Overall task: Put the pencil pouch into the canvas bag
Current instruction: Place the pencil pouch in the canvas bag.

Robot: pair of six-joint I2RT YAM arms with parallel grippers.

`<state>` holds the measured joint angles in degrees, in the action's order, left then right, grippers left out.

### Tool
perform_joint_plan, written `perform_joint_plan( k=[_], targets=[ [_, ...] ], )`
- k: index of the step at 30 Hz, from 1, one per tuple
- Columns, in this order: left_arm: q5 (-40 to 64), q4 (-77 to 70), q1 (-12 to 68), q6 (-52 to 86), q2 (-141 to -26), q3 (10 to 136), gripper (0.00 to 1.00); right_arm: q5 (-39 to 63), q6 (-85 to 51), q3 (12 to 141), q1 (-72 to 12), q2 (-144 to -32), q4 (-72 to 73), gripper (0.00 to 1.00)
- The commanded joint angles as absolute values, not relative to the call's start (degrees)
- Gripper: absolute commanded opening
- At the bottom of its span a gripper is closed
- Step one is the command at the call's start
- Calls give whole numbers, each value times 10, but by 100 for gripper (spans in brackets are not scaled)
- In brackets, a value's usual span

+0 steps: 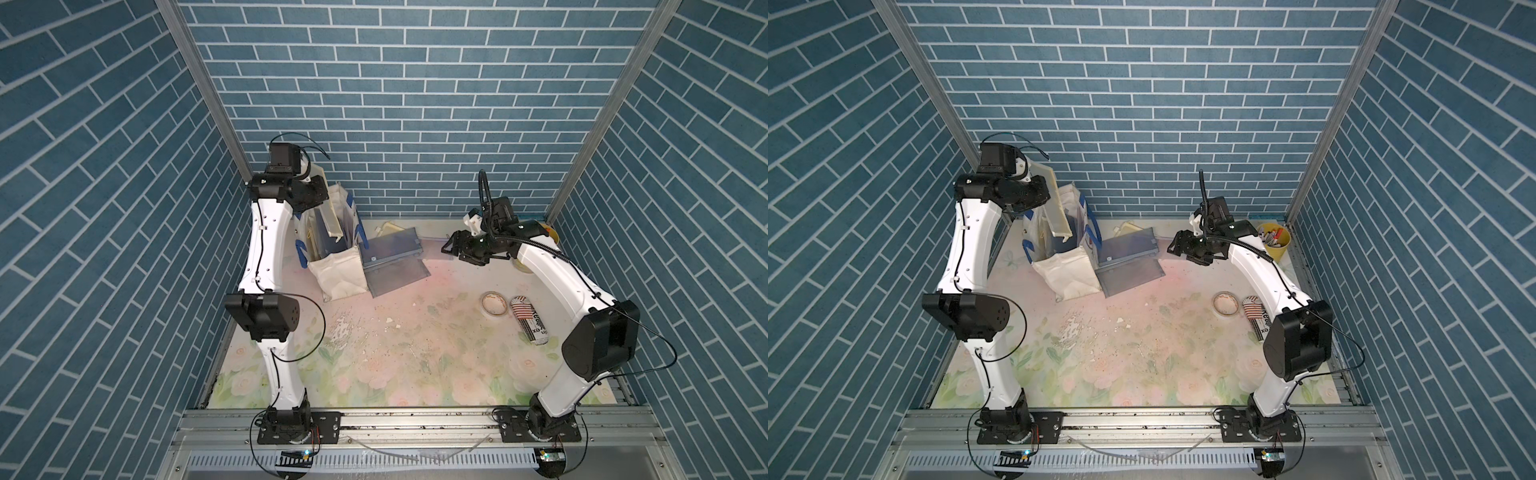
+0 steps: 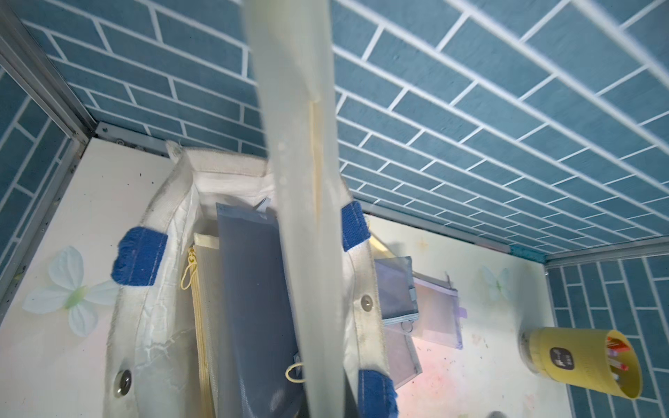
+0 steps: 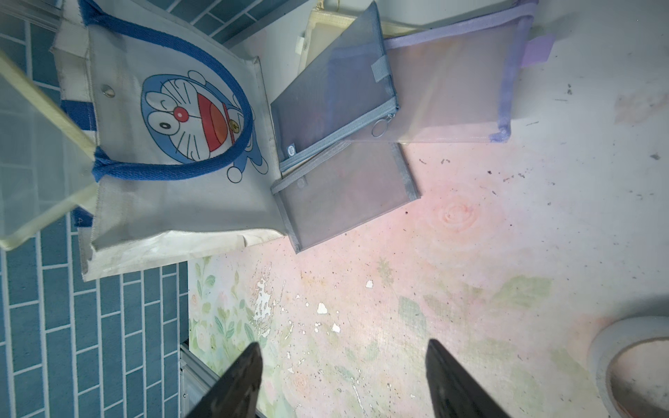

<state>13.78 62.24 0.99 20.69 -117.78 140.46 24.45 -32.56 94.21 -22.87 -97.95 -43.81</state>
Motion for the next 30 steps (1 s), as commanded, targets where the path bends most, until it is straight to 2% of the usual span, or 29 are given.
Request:
perform_joint_plan(
  k=[1, 10, 19, 26, 30],
  targets=[
    [122, 630, 10, 182, -1184, 1388, 0, 230, -336, 973, -234, -992, -455, 71],
    [155, 568, 10, 182, -1185, 1275, 0, 228, -347, 1001, -241, -1020, -449, 71],
    [160, 559, 10, 185, -1231, 1272, 0, 229, -349, 1046, -248, -1059, -448, 70],
    [142, 567, 10, 182, -1269, 1296, 8, 228, -349, 1067, -251, -1088, -441, 70],
    [127, 567, 10, 182, -1272, 1305, 19, 228, -339, 1096, -251, -1122, -442, 69]
  ],
)
